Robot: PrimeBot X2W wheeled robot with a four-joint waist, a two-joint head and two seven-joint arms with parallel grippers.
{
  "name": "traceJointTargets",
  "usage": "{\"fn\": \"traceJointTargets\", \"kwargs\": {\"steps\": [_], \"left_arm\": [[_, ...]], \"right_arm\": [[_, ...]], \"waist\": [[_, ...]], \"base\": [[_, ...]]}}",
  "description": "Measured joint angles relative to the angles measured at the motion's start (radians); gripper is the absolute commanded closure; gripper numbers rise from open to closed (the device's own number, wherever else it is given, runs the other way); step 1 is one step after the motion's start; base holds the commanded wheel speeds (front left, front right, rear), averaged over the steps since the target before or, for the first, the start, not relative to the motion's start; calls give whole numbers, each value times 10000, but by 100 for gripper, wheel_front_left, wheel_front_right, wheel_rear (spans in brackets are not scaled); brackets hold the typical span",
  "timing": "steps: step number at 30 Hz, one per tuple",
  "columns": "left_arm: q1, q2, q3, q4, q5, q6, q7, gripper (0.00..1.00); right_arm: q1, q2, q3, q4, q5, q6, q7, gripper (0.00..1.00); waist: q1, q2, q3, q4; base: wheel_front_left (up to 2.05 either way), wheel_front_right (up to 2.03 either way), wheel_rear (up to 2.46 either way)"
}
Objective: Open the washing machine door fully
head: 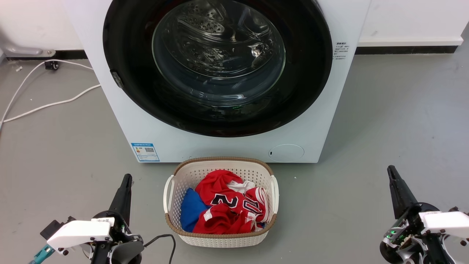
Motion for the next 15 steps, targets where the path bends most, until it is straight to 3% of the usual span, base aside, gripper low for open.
{"fn": "traceJointTargets", "kwargs": {"steps": [15], "left_arm": [[0,0,2,0,0,0,2,100]], "right_arm": [[0,2,-2,0,0,0,0,100]], "waist": [[0,0,0,0]], "base": [[0,0,0]]}}
